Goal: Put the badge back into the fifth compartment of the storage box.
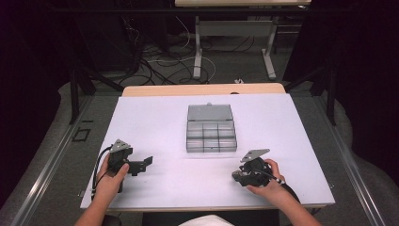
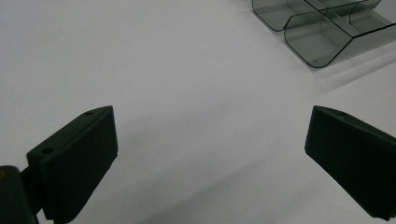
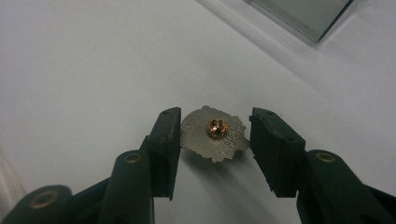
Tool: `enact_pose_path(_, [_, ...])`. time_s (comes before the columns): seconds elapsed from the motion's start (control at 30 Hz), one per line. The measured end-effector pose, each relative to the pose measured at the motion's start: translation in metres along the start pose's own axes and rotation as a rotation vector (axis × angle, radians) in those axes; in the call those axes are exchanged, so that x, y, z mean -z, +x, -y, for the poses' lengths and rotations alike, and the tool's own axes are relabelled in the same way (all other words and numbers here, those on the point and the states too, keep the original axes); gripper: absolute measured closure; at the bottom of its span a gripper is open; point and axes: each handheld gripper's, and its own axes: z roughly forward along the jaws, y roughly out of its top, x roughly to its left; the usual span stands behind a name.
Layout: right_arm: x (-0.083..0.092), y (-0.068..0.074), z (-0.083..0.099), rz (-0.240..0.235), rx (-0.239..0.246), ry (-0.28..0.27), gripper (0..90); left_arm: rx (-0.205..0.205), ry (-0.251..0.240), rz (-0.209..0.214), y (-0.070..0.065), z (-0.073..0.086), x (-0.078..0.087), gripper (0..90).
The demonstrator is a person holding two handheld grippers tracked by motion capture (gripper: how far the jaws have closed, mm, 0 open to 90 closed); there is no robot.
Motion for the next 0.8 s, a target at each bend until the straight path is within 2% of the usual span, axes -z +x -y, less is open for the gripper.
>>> enact_pose_path(0.1, [-0.0002,0.0010,0.0003,0.003,-0.011,0.005,53.7,-0.001,0.000,0.000,0.0000,0.0000,0.0001,2.9])
enact_pose_path(0.17, [-0.0008,0.0003,0.0001,0.007,0.003,-0.007,53.7,-0.002,-0.001,-0.001,0.0002,0.0000,0.0002,2.9])
enact_pose_path(0.4, [0.0009,-0.0010,-0.0004,-0.002,0.005,-0.009,53.7,-0.008,0.004,0.000,0.0005,-0.0001,0.0004,2.9])
enact_pose_path(0.63, [0.0020,-0.0005,-0.0012,0.003,-0.006,-0.031,53.8,-0.008,0.006,0.000,0.0006,-0.0001,0.0004,2.9])
enact_pose_path(0.73, [0.0039,-0.0002,-0.0019,0.008,-0.016,-0.021,53.8,-0.001,-0.002,0.000,0.0001,0.0000,-0.0002,2.9])
enact_pose_path(0.8, [0.0046,-0.0018,-0.0023,-0.004,-0.001,-0.027,53.8,-0.002,0.008,0.002,0.0003,-0.0003,0.0003,2.9])
